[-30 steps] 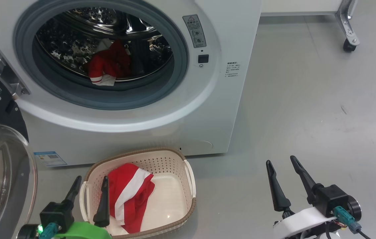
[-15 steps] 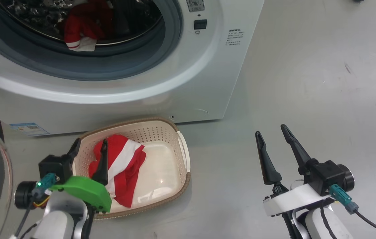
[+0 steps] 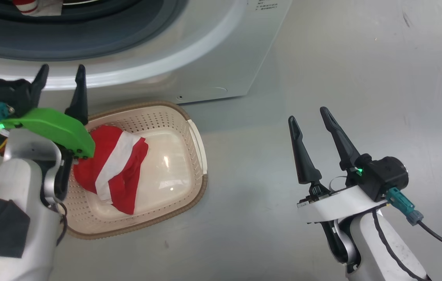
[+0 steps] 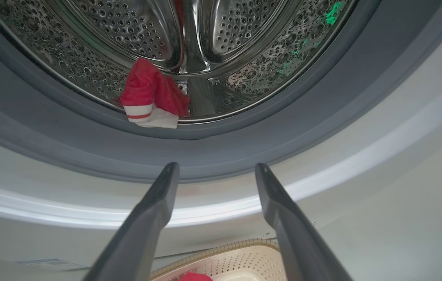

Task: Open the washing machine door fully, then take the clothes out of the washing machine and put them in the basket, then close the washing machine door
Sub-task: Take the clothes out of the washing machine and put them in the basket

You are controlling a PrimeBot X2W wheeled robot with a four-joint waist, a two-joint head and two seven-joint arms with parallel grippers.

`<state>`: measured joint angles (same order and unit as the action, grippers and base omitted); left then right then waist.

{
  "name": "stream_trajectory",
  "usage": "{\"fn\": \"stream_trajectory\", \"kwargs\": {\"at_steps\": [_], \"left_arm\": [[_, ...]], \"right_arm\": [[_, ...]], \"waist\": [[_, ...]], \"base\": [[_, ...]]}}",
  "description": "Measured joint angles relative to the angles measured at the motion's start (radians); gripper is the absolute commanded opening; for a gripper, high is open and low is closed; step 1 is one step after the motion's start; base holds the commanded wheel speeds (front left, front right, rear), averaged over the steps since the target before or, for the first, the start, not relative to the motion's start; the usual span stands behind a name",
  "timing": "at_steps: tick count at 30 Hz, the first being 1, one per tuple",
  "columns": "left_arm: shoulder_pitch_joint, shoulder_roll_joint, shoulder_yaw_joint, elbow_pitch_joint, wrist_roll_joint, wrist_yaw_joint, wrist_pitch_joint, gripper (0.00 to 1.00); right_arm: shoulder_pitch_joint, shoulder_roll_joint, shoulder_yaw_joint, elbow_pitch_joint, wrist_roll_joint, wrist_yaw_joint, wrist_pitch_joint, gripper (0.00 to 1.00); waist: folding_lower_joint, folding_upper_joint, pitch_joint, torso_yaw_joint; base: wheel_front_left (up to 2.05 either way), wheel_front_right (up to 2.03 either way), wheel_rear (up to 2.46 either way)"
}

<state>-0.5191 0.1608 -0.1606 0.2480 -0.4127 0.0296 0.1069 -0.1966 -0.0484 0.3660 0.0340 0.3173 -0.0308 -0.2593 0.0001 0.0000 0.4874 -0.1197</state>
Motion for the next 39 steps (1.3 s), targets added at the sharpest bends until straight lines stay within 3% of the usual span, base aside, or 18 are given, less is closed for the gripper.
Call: {"fn": "stream_trajectory", "kwargs": {"at_steps": [20, 33, 39], "left_arm": [[-0.382, 0.215, 0.069, 0.154, 0.031, -0.026, 0.184, 1.00], [-0.518, 0.313, 0.130, 0.273, 0.037, -0.016, 0.260, 1.00], [-0.543, 0.365, 0.113, 0.313, 0.095, -0.007, 0.290, 1.00]], "right_arm": [[-0.127, -0.001, 0.122, -0.043, 0.157, -0.043, 0.000, 1.00], [-0.145, -0.001, 0.149, -0.050, 0.190, -0.060, 0.000, 1.00], [-0.148, -0.001, 0.150, -0.056, 0.193, -0.068, 0.000, 1.00]], "waist": [[0.0001, 0.0000, 0.150, -0.188], [0.0000, 0.0000, 0.197, -0.276], [0.0000, 0.0000, 0.210, -0.290]], "base": [[0.00, 0.00, 0.00], [0.00, 0.00, 0.00], [0.00, 0.00, 0.00]]}}
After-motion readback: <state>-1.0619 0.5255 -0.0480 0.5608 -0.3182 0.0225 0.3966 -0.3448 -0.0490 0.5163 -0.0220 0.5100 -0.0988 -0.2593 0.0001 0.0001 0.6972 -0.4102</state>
